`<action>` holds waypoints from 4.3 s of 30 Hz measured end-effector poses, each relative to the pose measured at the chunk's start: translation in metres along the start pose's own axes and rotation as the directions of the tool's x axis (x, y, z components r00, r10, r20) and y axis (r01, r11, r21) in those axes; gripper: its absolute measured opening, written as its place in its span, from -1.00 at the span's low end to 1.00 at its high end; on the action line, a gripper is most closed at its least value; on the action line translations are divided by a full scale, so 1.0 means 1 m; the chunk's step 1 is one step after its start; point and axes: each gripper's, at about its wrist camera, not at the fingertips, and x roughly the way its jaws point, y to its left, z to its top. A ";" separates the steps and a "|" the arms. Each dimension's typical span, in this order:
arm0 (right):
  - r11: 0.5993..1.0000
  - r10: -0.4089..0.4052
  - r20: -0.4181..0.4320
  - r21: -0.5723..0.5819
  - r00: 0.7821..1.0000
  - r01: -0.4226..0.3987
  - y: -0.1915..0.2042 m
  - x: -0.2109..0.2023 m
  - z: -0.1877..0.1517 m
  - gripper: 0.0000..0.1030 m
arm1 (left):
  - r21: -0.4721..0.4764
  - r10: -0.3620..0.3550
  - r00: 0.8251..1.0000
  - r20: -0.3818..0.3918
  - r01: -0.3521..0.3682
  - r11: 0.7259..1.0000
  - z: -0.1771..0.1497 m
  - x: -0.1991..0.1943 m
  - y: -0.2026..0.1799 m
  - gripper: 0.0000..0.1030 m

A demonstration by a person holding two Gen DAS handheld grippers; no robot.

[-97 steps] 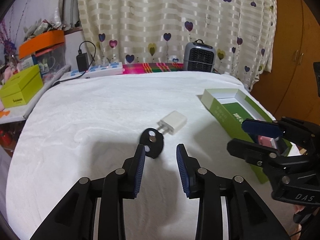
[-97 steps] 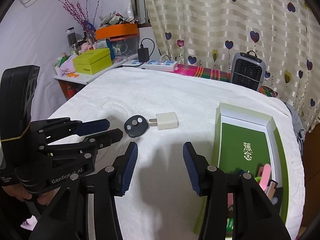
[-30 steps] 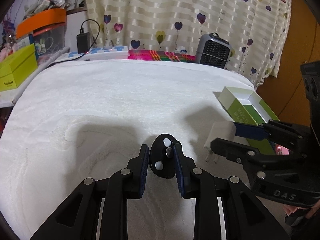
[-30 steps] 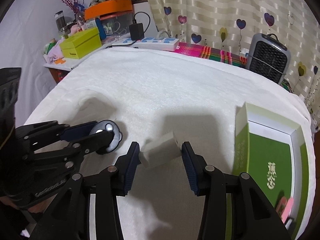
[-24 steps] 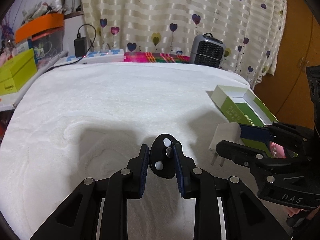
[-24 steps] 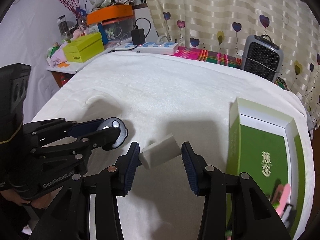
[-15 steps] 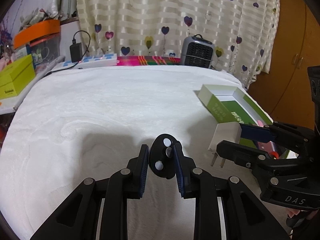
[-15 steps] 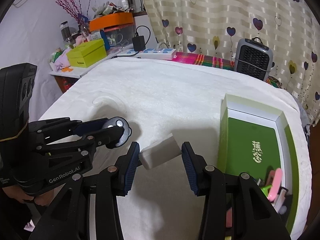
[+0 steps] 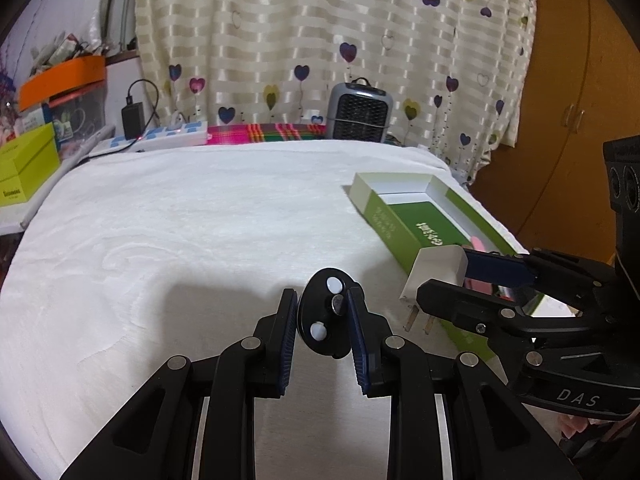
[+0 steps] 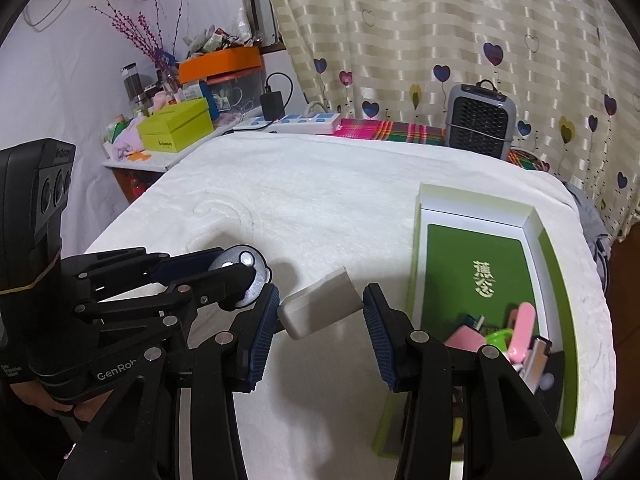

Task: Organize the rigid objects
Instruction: 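Lift and carry the fob and charger over the green box with both tools, then lower the fob and charger into the box and open both tools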

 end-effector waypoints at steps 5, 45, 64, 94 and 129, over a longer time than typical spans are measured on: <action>1.000 -0.006 0.016 0.015 1.000 0.005 -0.005 -0.009 -0.005 -0.12 | 0.009 -0.012 1.000 0.005 0.012 1.000 0.000 -0.002 -0.010 -0.54; 0.974 -0.133 0.076 0.196 0.988 0.116 -0.094 -0.060 -0.036 -0.12 | 0.144 -0.151 0.988 -0.027 0.153 0.978 0.013 0.026 -0.105 -0.54; 0.964 -0.130 0.032 0.240 0.991 0.119 -0.115 -0.049 -0.054 -0.12 | 0.193 -0.181 0.980 -0.086 0.195 0.962 0.000 0.041 -0.127 -0.54; 0.967 -0.167 0.032 0.198 0.985 0.158 -0.117 -0.040 -0.053 -0.12 | 0.194 -0.180 0.981 -0.075 0.192 0.962 0.010 0.059 -0.131 -0.55; 0.977 -0.173 0.075 0.139 0.982 0.161 -0.079 -0.075 -0.067 -0.03 | 0.190 -0.078 0.997 -0.020 0.080 0.978 -0.020 0.008 -0.127 -0.55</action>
